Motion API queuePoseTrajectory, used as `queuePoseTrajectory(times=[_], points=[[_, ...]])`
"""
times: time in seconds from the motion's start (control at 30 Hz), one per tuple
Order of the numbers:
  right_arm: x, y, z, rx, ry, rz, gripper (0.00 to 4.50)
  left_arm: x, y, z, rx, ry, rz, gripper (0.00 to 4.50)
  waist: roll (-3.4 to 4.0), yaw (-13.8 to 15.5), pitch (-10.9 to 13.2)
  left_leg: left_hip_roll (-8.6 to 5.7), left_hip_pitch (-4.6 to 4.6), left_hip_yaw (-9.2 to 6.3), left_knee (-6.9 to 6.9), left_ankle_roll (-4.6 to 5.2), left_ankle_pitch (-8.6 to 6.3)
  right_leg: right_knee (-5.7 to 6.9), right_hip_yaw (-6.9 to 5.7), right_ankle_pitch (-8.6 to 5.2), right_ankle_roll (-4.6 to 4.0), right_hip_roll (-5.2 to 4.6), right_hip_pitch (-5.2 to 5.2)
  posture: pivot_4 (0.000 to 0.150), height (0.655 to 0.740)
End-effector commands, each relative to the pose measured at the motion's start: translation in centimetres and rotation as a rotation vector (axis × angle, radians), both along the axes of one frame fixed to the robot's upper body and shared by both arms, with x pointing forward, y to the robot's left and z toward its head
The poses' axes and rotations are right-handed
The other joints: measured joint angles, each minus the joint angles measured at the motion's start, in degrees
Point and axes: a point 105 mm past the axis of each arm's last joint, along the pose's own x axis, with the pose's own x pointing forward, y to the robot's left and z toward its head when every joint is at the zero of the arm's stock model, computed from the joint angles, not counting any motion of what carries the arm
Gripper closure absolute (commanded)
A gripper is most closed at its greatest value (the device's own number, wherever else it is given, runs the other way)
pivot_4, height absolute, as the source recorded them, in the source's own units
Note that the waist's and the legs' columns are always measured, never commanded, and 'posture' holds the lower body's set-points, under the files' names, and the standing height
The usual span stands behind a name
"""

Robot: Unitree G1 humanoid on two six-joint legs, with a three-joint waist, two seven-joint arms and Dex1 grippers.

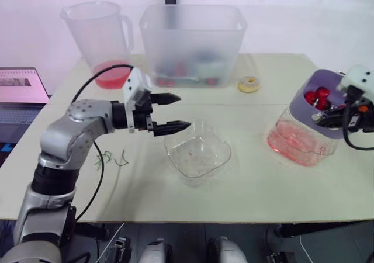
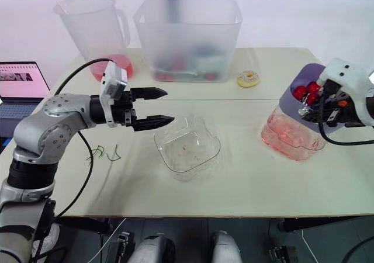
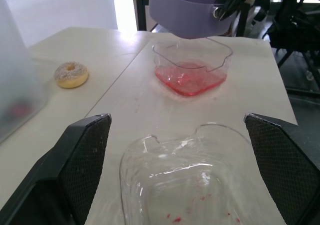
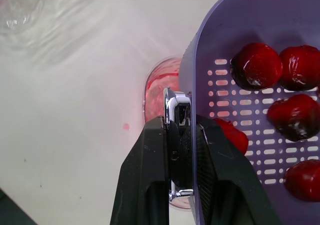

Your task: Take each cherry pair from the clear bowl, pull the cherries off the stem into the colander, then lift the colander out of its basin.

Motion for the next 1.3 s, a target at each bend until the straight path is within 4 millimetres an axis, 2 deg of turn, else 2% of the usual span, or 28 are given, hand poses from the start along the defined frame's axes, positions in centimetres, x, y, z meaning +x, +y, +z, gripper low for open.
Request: queuePoseTrajectory(times=[0.03,0.3,0.7,0.87,0.93,1.0,1.1,1.2,1.3], points=[[-0.6,0.3,1.5,0.087,-0.084,0.016,4.31,-0.1,-0.3,1.0,-0.002,-0.052,-0.019,0.00,-0.01,0.02,0.00,0.00,0.00,-0.01,0.00,0.00,0.00,0.01,0.00,0.00,0.00,0.00,0.00,0.150,0.6886],[-1.1,-0.1,0.0,0.170,-0.126,0.015,4.31,0.2,-0.2,1.2,-0.002,-0.063,-0.018,0.00,0.01,0.02,-0.01,0.00,0.00,-0.02,0.09,0.00,0.00,0.05,-0.05,0.00,0.01,-0.01,0.04,0.150,0.6886],[-0.8,1.4,0.4,0.204,-0.126,0.051,4.31,0.4,0.0,0.9,0.009,-0.056,-0.002,0.00,0.02,-0.02,-0.01,0.01,0.01,-0.03,0.11,0.00,0.00,0.07,-0.04,0.00,0.01,0.00,0.04,0.150,0.6886],[-0.4,1.0,-0.3,0.148,-0.105,0.020,4.31,0.4,0.1,0.9,0.006,-0.054,0.008,0.00,0.02,0.04,-0.01,0.01,0.00,-0.04,0.11,0.00,0.00,0.06,-0.04,0.00,0.01,0.00,0.05,0.150,0.6886],[-0.6,1.0,-1.4,0.084,-0.063,0.048,4.31,0.6,0.3,1.0,0.003,-0.060,0.022,0.00,0.02,0.10,-0.01,0.00,0.00,-0.04,0.13,0.00,0.00,0.07,-0.03,0.00,0.00,-0.01,0.05,0.150,0.6886],[-0.1,1.2,-0.3,0.123,-0.109,0.037,4.31,0.8,0.4,1.0,0.009,-0.063,0.029,0.00,0.02,-0.01,-0.01,0.01,0.00,-0.06,0.13,0.00,0.00,0.07,-0.04,0.00,0.00,0.01,0.05,0.150,0.6886],[-0.4,1.0,-1.3,0.073,-0.046,0.047,4.31,0.5,0.3,0.8,0.015,-0.062,0.011,0.00,0.06,-0.04,-0.01,0.01,0.00,-0.03,0.13,0.00,0.00,0.09,-0.03,0.00,0.00,0.01,0.04,0.150,0.6886],[-0.2,1.6,-0.8,0.111,-0.063,0.055,4.31,0.1,0.7,0.3,0.042,-0.052,0.000,0.00,0.10,-0.04,-0.01,0.03,0.00,-0.04,0.12,0.00,0.00,0.07,-0.05,0.00,0.00,0.02,0.04,0.150,0.6886],[-0.4,0.9,-1.0,0.065,-0.049,0.037,4.31,0.3,0.9,0.6,0.031,-0.060,0.013,0.00,0.09,0.17,-0.01,0.02,-0.01,-0.06,0.13,0.00,0.00,0.08,-0.04,0.00,0.00,0.01,0.04,0.150,0.6886]])
